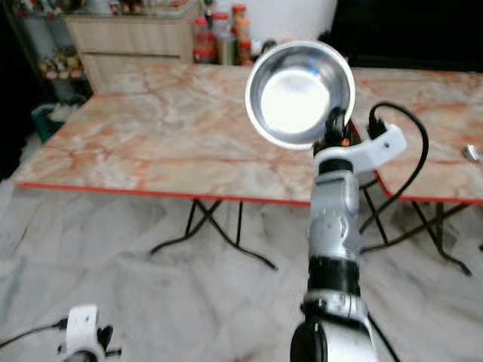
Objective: Setting the table
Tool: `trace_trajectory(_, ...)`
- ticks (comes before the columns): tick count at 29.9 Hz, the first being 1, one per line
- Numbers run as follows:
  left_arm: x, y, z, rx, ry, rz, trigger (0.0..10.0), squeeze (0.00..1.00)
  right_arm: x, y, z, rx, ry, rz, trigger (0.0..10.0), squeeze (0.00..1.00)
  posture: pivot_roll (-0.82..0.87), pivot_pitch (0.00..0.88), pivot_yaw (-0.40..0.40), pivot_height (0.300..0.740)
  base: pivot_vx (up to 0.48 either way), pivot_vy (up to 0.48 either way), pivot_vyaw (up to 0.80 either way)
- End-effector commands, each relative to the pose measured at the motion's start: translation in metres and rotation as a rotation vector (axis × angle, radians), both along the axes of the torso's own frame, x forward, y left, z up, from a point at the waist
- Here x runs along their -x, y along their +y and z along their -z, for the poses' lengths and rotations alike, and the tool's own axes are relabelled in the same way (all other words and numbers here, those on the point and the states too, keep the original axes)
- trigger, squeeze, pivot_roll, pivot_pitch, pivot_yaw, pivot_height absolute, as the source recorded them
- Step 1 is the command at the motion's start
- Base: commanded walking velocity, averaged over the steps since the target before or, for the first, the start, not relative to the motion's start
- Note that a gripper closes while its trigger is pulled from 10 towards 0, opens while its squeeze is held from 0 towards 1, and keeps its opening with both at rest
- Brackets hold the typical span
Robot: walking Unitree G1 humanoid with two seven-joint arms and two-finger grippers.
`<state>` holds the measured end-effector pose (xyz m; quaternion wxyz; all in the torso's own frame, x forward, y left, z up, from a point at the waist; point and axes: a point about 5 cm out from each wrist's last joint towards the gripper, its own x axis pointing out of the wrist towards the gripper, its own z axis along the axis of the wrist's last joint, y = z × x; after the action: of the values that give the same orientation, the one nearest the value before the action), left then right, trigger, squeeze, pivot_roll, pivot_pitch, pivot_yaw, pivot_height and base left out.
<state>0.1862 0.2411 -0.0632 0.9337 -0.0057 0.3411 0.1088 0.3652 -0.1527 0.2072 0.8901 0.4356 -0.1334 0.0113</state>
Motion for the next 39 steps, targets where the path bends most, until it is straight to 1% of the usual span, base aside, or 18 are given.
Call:
trace_trajectory(1, -0.002, -0.004, 0.0, 0.01, -0.004, -0.001, 10.0, 0.0, -0.001, -0.009, -0.008, 0.009, -0.029, 0.024, 10.0, 0.0, 0.09, 0.0, -0.038, 0.74, 0.0, 0.48, 0.0)
trace_trajectory(12, -0.002, -0.002, 0.0, 0.001, 0.001, -0.005, 10.0, 0.0, -0.002, -0.005, -0.005, -0.004, -0.021, 0.006, 10.0, 0.0, 0.09, 0.0, -0.036, 0.74, 0.0, 0.48, 0.0)
trace_trajectory(16, 0.0, -0.001, 0.001, -0.023, 0.021, -0.006, 10.0, 0.0, -0.001, -0.005, 0.0, -0.005, -0.008, 0.004, 10.0, 0.0, 0.09, 0.0, -0.032, 0.74, 0.0, 0.0, 0.0)
trace_trajectory(18, 0.0, 0.0, 0.001, -0.018, 0.021, -0.02, 10.0, 0.0, -0.001, -0.007, 0.002, -0.007, 0.002, 0.007, 10.0, 0.0, 0.09, 0.0, -0.033, 0.74, 0.0, 0.0, 0.0)
trace_trajectory(24, -0.001, -0.001, 0.001, -0.008, 0.02, -0.007, 10.0, 0.0, -0.001, -0.009, 0.007, -0.017, 0.02, 0.016, 10.0, 0.0, 0.09, 0.0, -0.032, 0.74, 0.0, 0.0, 0.0)
trace_trajectory(30, -0.002, -0.002, 0.001, -0.008, 0.015, 0.0, 10.0, 0.0, -0.001, -0.013, 0.014, -0.022, 0.047, 0.038, 10.0, 0.0, 0.09, 0.0, -0.032, 0.74, 0.307, 0.0, 0.0)
trace_trajectory(35, -0.001, -0.003, 0.001, -0.003, 0.017, 0.003, 10.0, 0.0, 0.0, -0.024, 0.03, -0.003, 0.106, 0.081, 10.0, 0.0, 0.09, 0.0, -0.033, 0.74, 0.31, 0.0, 0.0)
trace_trajectory(36, -0.001, -0.003, 0.001, -0.003, 0.017, 0.003, 10.0, 0.0, 0.0, -0.024, 0.03, -0.003, 0.106, 0.081, 10.0, 0.0, 0.09, 0.0, -0.033, 0.74, 0.322, 0.0, 0.0)
trace_trajectory(37, -0.001, -0.003, 0.001, -0.002, 0.018, 0.004, 10.0, 0.0, 0.001, -0.028, 0.035, 0.006, 0.13, 0.094, 10.0, 0.0, 0.09, 0.0, -0.033, 0.74, 0.319, 0.0, 0.0)
trace_trajectory(39, -0.001, -0.003, 0.001, -0.002, 0.018, 0.005, 10.0, 0.0, 0.001, -0.029, 0.036, 0.008, 0.133, 0.096, 10.0, 0.0, 0.09, 0.0, -0.033, 0.74, 0.319, 0.0, 0.0)
